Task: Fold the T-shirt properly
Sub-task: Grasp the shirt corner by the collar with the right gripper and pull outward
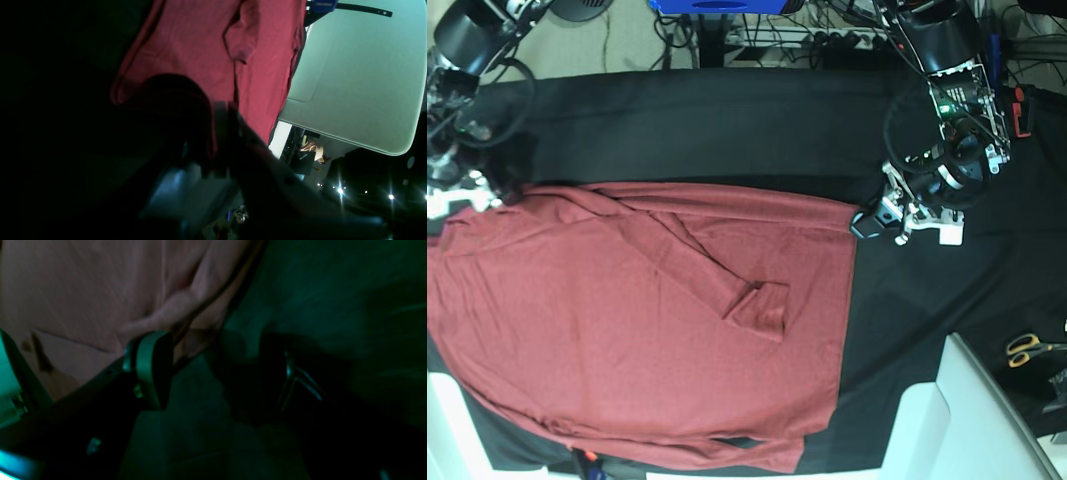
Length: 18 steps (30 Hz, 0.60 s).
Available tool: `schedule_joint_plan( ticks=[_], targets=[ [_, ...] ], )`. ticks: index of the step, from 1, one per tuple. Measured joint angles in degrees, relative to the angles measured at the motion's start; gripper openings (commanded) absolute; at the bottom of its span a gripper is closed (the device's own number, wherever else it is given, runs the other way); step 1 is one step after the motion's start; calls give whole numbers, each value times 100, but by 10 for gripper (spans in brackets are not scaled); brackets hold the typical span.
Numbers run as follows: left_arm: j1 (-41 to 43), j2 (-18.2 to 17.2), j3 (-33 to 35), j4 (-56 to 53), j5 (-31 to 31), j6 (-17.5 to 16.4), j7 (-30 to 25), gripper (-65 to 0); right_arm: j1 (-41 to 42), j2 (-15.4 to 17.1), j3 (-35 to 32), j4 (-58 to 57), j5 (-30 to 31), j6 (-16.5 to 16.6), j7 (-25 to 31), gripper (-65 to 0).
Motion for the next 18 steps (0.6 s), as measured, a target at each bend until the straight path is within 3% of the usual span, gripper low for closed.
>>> schedule_joint_plan(
  ticks=[8,14,18],
  targets=[
    [61,2,2,0,0,0,0,-650,50,-116,-188,0,20,9,50,-308],
    [74,2,0,0,-2,0,2,-650,63,-131,-190,0,0,7,24,-639],
    [72,0,0,0,-2,0,0,-650,66,-127,-190,0,0,-7,22,-644]
  ],
)
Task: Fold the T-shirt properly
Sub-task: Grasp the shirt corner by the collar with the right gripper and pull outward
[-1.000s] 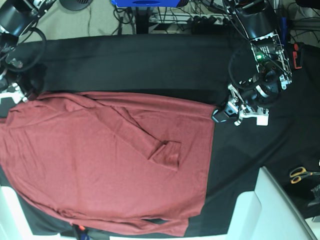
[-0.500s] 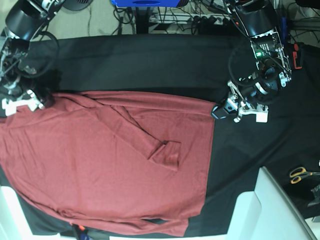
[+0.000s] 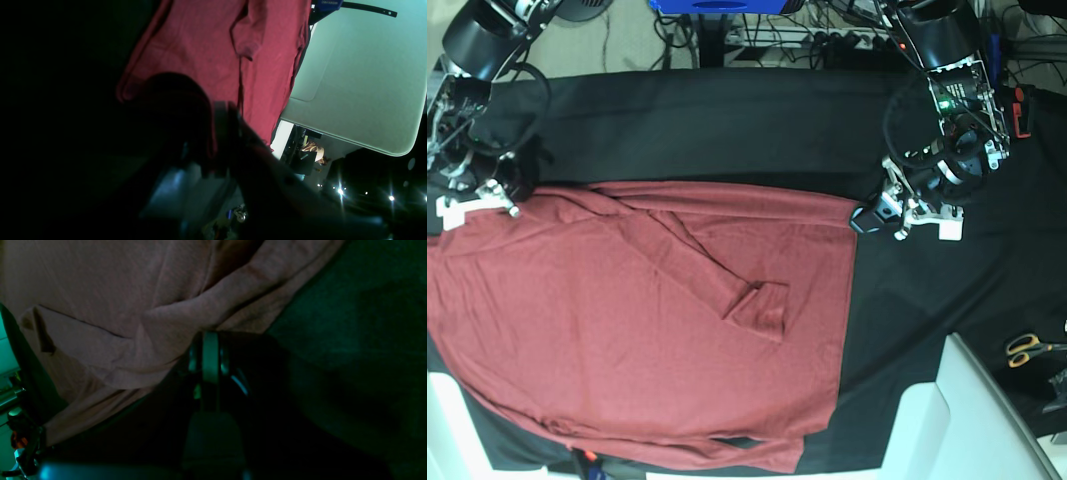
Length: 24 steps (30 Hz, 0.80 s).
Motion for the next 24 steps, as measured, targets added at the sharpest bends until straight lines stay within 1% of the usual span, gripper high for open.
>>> schedule_joint_plan(
  ticks=[3,6,13,15,16,20,24],
  targets=[
    [2,0,0,0,0,0,0,-650,0,17,-4,0,0,0,-2,-644],
    [2,0,0,0,0,0,0,-650,50,24,-4,17,0,-2,-352,-644],
    [4,2,0,0,0,0,0,-650,219,24,-4,398,-7,-2,-413,-645],
    [2,2,0,0,-2,0,0,-650,275,42,-179,407,-2,-175,-398,-645],
    [4,2,0,0,0,0,0,-650,293,37,-232,413,-2,-199,-391,-645],
    [74,0,0,0,0,2,0,-650,426,28,-446,413,-42,-243,-391,-645],
    [94,0,0,0,-2,0,0,-650,728,52,-667,402,-46,-249,-393,-645]
  ],
)
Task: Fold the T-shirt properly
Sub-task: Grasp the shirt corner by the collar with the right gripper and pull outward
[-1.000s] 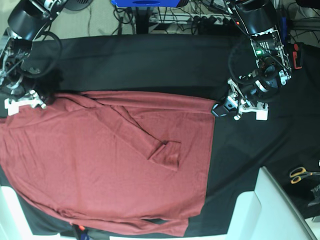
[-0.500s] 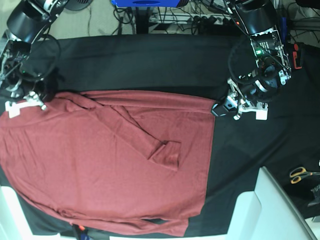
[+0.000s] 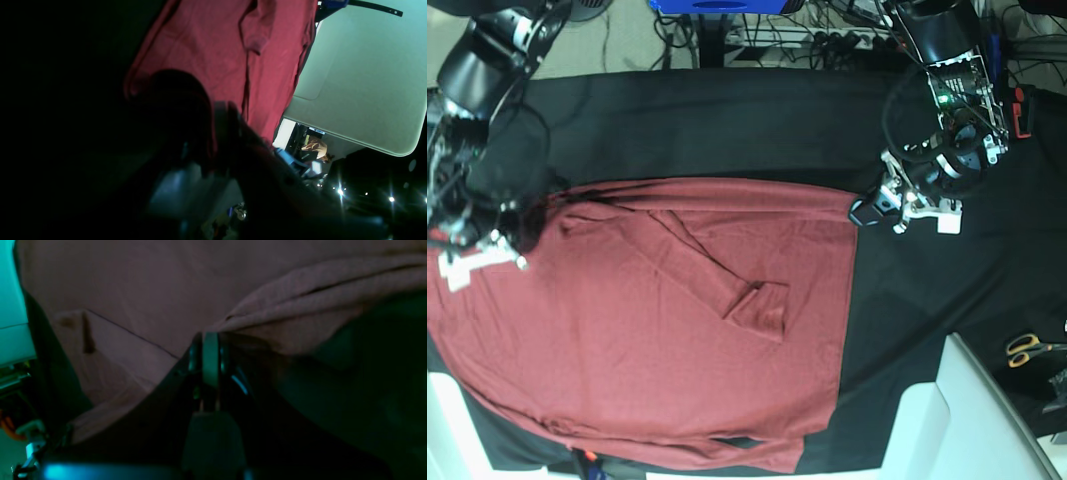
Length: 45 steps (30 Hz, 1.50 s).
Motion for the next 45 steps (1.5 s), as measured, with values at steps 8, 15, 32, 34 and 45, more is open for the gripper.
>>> schedule_joint_plan(
  ticks=[8,15,32,34,45],
  targets=[
    [52,2,2,0,0,0,0,-650,627,136,-258,-264,-560,-247,4,-641],
    [59,-2,2,0,2,0,-4,-650,748,260,-273,-1185,-634,-225,-39,-224],
    [66,-11,-2,0,2,0,0,-650,304,1325,1939,-2590,-568,151,1808,-282],
    [68,-2,4,0,0,0,0,-650,356,1515,1939,-3042,-590,280,2046,-282],
    [83,-63,0,0,0,0,0,-650,669,1674,1939,-3403,-640,269,2358,-282]
  ],
)
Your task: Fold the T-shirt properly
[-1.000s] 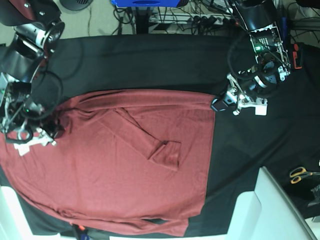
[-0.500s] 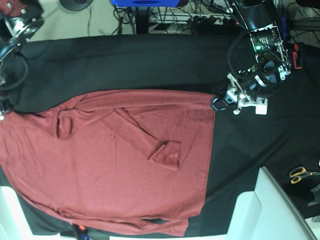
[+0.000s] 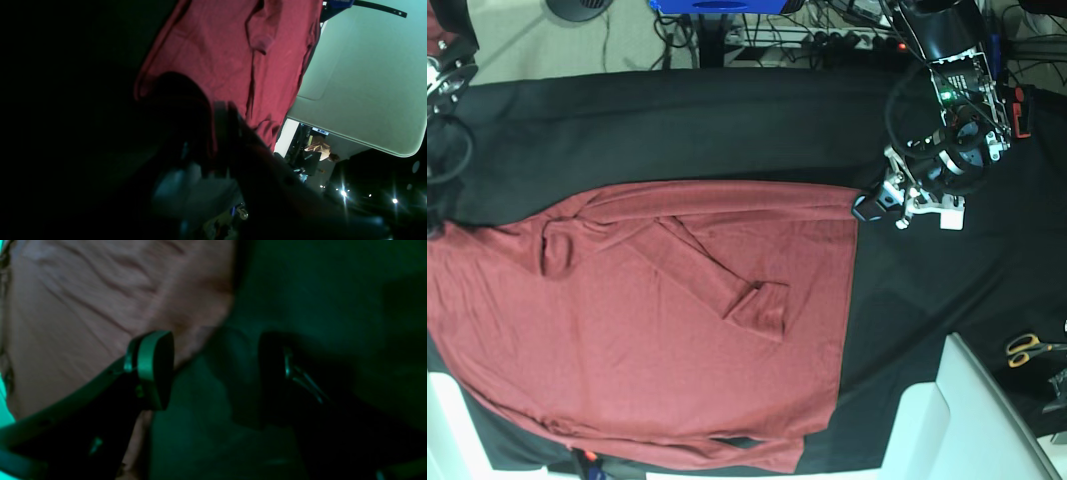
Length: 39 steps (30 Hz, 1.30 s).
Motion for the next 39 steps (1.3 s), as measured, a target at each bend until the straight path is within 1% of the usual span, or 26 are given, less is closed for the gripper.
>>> schedule_joint_plan(
  ticks=[2,8,12,18,19,24,25,29,33,34,37,39],
  targets=[
    [0,-2,0,0,2,0,0,-650,48,0,0,-4,-9,-7,4,-282],
    [0,-2,0,0,2,2,-2,-650,240,66,0,-498,17,0,61,-284],
    [0,-13,0,0,2,0,0,-650,289,81,0,-710,70,11,404,-285],
    [0,-13,0,0,2,0,0,-650,289,81,0,-717,79,42,448,-296],
    [0,-15,0,0,2,0,0,-650,289,81,0,-717,79,42,448,-326],
    [0,-15,0,0,2,0,0,-650,280,66,0,-741,-7,-4,417,-567],
    [2,-15,0,0,2,0,0,-650,282,66,0,-741,-9,-4,415,-594],
    [0,-15,0,0,2,0,0,-650,284,66,0,-741,-9,-4,417,-644],
    [0,-15,0,0,2,0,0,-650,284,66,0,-739,-9,-4,378,-645],
    [2,-15,0,11,2,0,0,-650,284,66,0,-721,-7,-4,264,-645],
    [173,-85,28,389,0,0,26,-650,219,46,0,-306,-31,-4,-402,-647],
    [304,-151,11,741,7,9,22,-650,153,68,37,46,13,-4,-627,-647]
  ],
)
